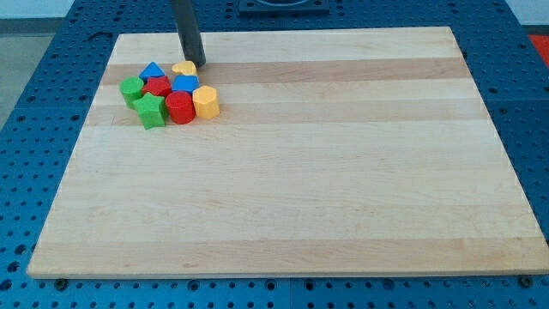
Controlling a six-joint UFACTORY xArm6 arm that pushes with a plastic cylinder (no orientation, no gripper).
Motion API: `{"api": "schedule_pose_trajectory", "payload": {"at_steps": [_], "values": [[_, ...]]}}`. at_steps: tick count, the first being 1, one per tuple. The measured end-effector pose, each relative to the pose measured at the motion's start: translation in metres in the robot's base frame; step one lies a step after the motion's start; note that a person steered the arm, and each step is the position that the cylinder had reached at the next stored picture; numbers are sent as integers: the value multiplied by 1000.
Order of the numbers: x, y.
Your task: Place the blue cube to the centre right of the board
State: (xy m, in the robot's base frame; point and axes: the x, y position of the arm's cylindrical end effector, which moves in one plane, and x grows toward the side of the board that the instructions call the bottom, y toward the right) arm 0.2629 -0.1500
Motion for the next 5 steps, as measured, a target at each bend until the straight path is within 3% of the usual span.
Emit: {"api": "schedule_pose_trajectory", "payload": {"at_steps": [1, 3, 5], "values": [[-6, -7], [8, -118], [63, -154]]}}
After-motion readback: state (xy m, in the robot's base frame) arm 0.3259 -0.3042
